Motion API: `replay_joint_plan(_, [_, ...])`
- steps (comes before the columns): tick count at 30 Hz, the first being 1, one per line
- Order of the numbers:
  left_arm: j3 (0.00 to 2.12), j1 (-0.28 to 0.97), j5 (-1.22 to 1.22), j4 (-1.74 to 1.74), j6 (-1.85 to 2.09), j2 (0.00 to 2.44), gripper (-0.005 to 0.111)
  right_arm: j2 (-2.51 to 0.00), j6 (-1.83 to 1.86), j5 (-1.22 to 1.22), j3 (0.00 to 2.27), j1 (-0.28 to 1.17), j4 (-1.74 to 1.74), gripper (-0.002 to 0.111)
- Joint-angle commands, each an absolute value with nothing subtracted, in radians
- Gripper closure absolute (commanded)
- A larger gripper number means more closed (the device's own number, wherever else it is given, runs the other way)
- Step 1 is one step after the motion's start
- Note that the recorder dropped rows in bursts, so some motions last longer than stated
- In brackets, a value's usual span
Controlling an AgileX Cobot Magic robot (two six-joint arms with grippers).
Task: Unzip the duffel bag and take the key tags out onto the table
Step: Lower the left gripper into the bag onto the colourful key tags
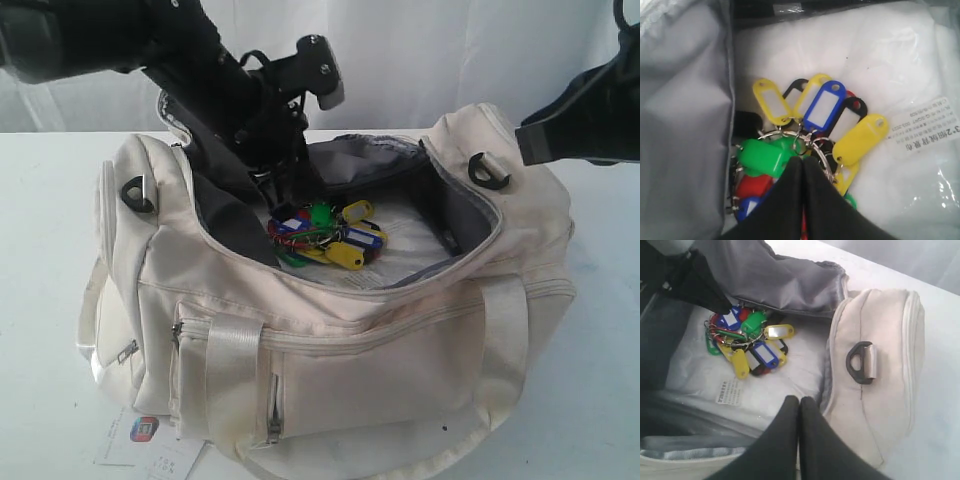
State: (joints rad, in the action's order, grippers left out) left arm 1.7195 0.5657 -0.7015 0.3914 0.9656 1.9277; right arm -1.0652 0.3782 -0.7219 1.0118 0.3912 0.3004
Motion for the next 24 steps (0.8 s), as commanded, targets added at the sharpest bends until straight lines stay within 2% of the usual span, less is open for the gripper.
replay_joint_plan(1, [1.747,0.601,-0.722,0.383,0.973,1.978,0.080,-1.055,0.361,-0.691,0.998,0.388,0.295,0.108])
replay_joint_plan(6, [1.747,0.630,-0.697,0.364,0.996,2.019,0.025,-1.055,0.361,-0.691,0.998,0.388,0.295,0.108])
replay_joint_plan(8, [1.747,0.632,-0.668,0.331,0.958,2.036,0.015,-1.055,0.361,-0.691,0.998,0.388,0.297,0.108])
replay_joint_plan(20, [1.745,0.632,-0.628,0.253,0.862,2.087,0.015,-1.055,0.361,-0.692,0.998,0.388,0.319,0.108])
replay_joint_plan(22, [1.745,0.632,-0.614,0.253,0.842,2.087,0.018,-1.055,0.361,-0.694,0.998,0.388,0.319,0.108])
replay_joint_plan(24, [1.745,0.632,-0.614,0.253,0.840,2.087,0.028,-1.055,0.361,-0.694,0.998,0.388,0.319,0.108])
